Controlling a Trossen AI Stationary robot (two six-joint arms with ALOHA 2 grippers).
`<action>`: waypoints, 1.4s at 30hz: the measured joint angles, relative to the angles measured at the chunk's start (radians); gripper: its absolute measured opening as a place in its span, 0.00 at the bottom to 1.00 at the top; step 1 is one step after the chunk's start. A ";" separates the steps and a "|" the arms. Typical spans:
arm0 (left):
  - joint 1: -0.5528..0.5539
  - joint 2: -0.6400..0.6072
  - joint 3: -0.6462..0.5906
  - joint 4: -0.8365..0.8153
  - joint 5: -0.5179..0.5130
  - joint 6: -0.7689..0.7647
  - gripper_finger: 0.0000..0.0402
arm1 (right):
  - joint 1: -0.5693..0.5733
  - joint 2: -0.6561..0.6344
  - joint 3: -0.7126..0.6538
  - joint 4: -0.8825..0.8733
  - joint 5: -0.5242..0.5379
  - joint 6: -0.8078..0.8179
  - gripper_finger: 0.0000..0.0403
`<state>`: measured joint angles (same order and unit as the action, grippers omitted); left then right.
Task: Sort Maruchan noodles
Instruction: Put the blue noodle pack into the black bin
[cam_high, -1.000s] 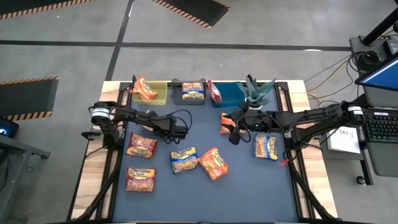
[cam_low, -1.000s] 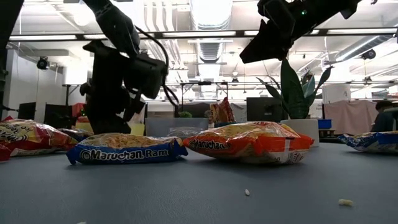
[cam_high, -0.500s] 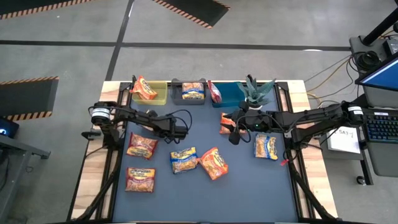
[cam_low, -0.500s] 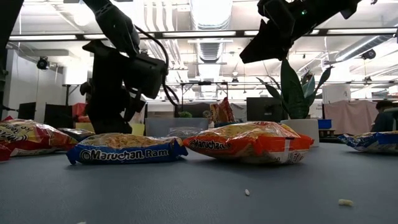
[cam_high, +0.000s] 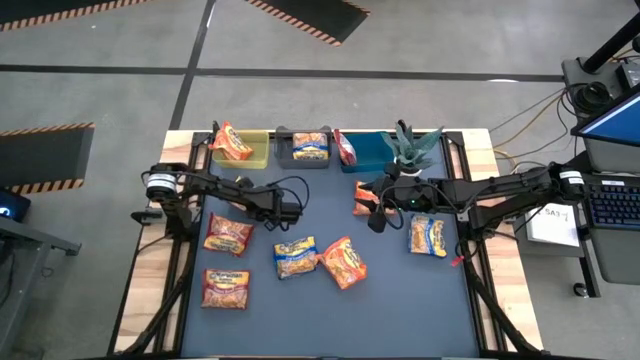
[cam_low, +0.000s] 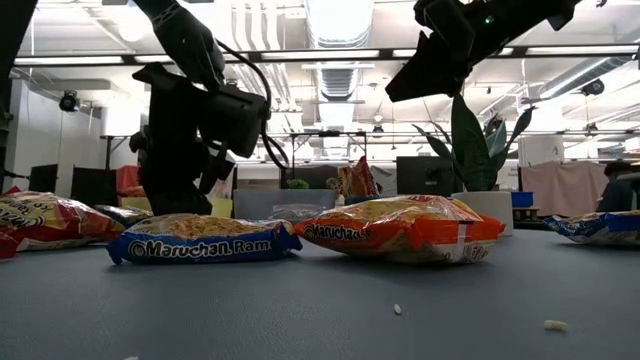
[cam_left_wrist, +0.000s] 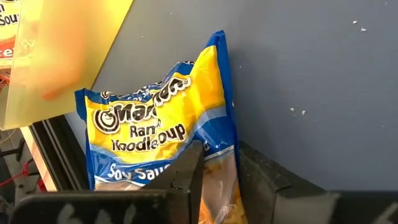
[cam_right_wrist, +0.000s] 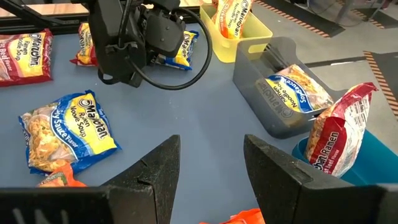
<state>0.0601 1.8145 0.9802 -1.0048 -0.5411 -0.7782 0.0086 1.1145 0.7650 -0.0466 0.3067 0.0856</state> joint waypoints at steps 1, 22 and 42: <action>0.000 0.000 0.000 -0.001 0.000 0.001 0.14 | 0.000 0.000 0.000 0.000 0.000 -0.002 0.41; -0.131 -0.016 0.222 0.127 0.098 0.373 0.00 | 0.000 0.000 0.000 0.000 0.000 0.011 0.41; -0.201 -0.055 0.232 0.261 0.185 0.635 0.34 | 0.000 0.004 0.000 0.000 -0.003 0.233 0.41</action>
<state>-0.1414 1.7595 1.2125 -0.7442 -0.3565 -0.1430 0.0086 1.1188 0.7647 -0.0463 0.3033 0.3183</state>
